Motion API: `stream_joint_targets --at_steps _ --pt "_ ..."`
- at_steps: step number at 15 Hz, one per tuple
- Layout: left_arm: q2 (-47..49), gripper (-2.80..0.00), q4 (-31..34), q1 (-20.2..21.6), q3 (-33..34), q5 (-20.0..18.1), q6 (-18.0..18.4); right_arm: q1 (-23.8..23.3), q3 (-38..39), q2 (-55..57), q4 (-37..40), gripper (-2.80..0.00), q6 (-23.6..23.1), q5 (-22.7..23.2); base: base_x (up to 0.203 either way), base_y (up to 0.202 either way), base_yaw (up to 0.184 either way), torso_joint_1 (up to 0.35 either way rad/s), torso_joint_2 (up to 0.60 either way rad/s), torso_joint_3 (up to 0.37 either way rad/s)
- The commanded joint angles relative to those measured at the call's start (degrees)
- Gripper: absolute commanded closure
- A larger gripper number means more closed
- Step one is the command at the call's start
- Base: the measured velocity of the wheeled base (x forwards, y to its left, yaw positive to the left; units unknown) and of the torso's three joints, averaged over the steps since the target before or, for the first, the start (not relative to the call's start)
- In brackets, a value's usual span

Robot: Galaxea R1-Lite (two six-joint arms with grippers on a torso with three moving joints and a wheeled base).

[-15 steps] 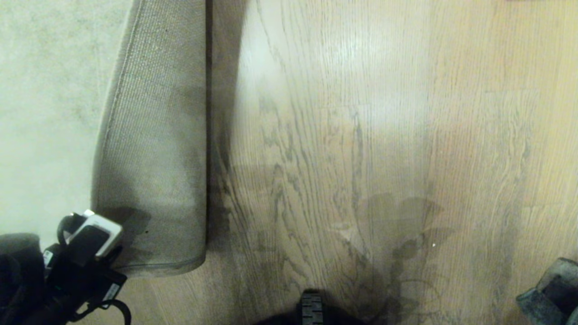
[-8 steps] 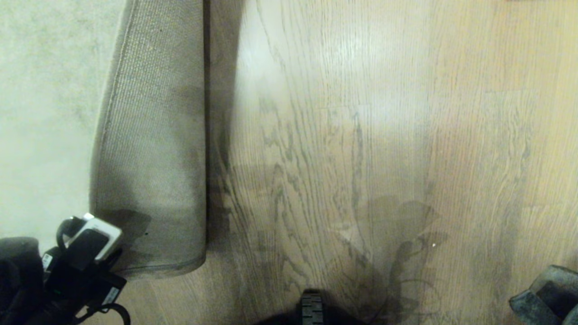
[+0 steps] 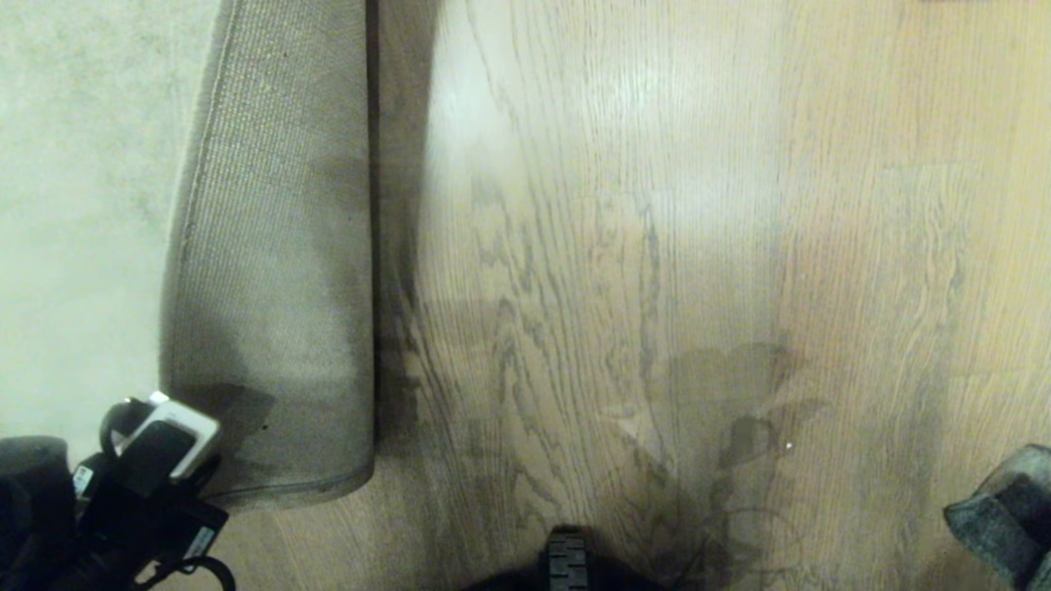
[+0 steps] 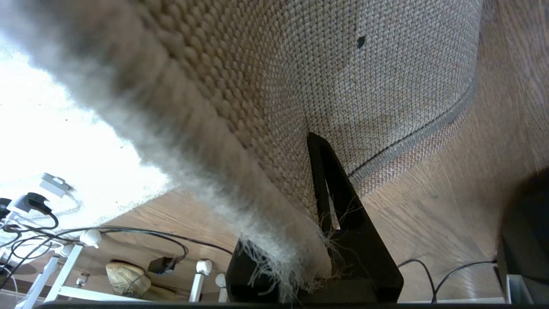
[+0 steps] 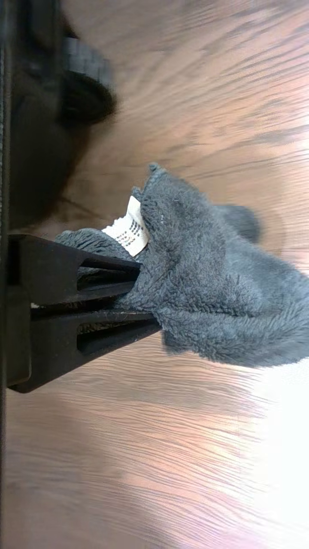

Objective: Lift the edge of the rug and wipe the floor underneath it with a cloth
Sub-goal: Lay down the carpet

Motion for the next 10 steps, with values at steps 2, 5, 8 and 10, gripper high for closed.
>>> stream_joint_targets --at_steps 2,5,8,10 --pt "-0.3 0.00 -0.2 -0.6 0.2 0.2 0.1 0.0 0.6 0.2 0.2 0.00 -0.1 0.0 0.000 0.000 0.000 0.000 0.00 0.000" --pt "-0.3 0.00 -0.2 -0.7 0.3 0.2 0.1 0.0 0.6 0.2 0.3 0.00 1.6 -0.1 0.000 0.000 0.000 0.000 0.00 0.000" --pt "-0.3 0.00 -0.2 -0.7 0.2 0.1 0.1 0.0 0.6 0.2 0.2 0.00 2.1 -0.1 0.000 0.000 0.000 0.000 0.00 0.000" --pt "-0.3 0.00 -0.2 -0.7 0.2 0.1 0.1 0.0 0.6 0.3 0.2 0.00 2.1 -0.1 0.000 0.000 0.000 0.000 0.00 0.000"
